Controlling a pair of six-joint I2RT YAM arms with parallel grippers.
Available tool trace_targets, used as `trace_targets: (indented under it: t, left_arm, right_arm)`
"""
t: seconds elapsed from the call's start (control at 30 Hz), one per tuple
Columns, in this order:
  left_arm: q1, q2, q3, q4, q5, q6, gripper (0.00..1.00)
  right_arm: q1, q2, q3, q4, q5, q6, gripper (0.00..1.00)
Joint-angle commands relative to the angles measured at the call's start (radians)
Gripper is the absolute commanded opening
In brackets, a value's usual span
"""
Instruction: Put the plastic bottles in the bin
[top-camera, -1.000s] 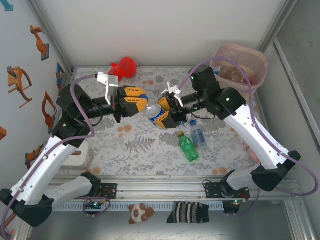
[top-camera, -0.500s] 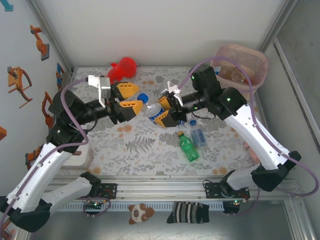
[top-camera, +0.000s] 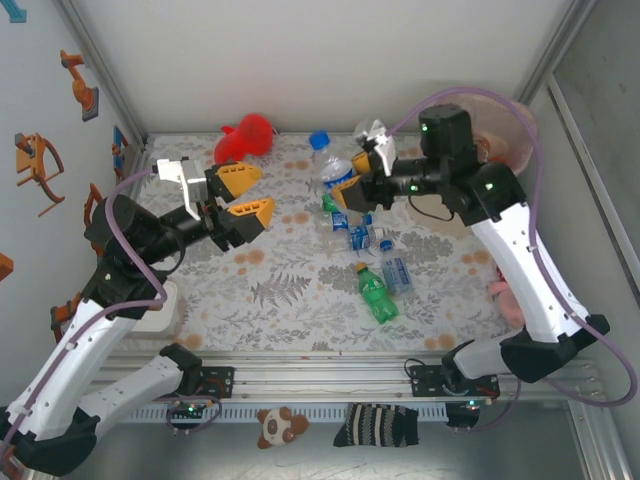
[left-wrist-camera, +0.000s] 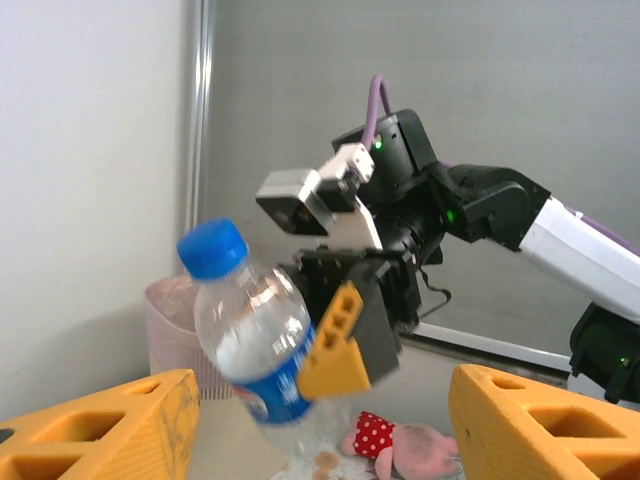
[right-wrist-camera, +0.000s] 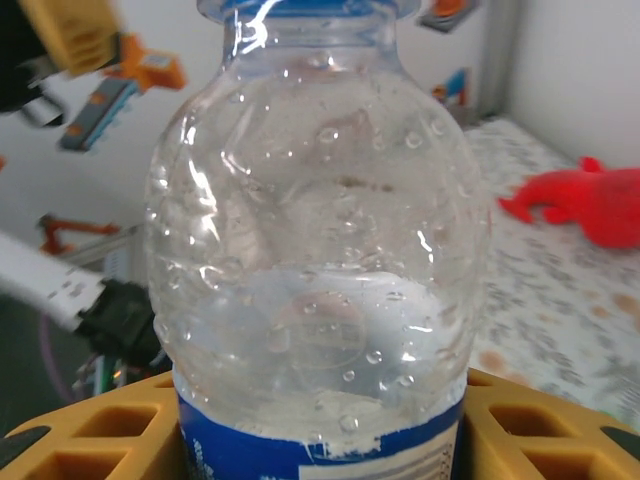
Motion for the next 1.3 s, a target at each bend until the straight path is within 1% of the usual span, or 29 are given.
trace_targets:
  t: [0.0,0.17,0.33,0.57,0.73,0.93,1.1,1.27]
  left_arm:
    - [0.000,0.002,-0.009,0.001,-0.012,0.012,0.66]
    - [0.000,0.011,-0.018,0.001,-0.013,-0.001,0.66]
    - [0.000,0.017,-0.035,0.017,-0.014,-0.011,0.66]
    - [0.000,0.034,-0.054,0.019,-0.027,-0.012,0.66]
    - [0.000,0.065,-0.068,0.036,-0.031,-0.019,0.66]
    - [0.002,0.103,-0.074,0.034,-0.040,-0.021,0.66]
    - [0.002,0.131,-0.076,0.051,-0.039,-0.030,0.66]
    - [0.002,0.156,-0.076,0.062,-0.033,-0.040,0.66]
  right_arm:
    - [-0.090,0.019,0.061,-0.003,0.097,0.123,0.52]
    - [-0.273,0.056,0.136,-0.044,0.221,0.240,0.51]
    - [-0.444,0.104,0.176,-0.067,0.276,0.328,0.51]
    - [-0.601,0.197,0.253,-0.146,0.377,0.355,0.51]
    - [-0.671,0.286,0.336,-0.237,0.472,0.346,0.51]
    - [-0.719,0.374,0.416,-0.327,0.615,0.311,0.51]
    - [-0.737,0.440,0.435,-0.362,0.673,0.286,0.51]
    - [-0.741,0.505,0.441,-0.383,0.697,0.277,0.51]
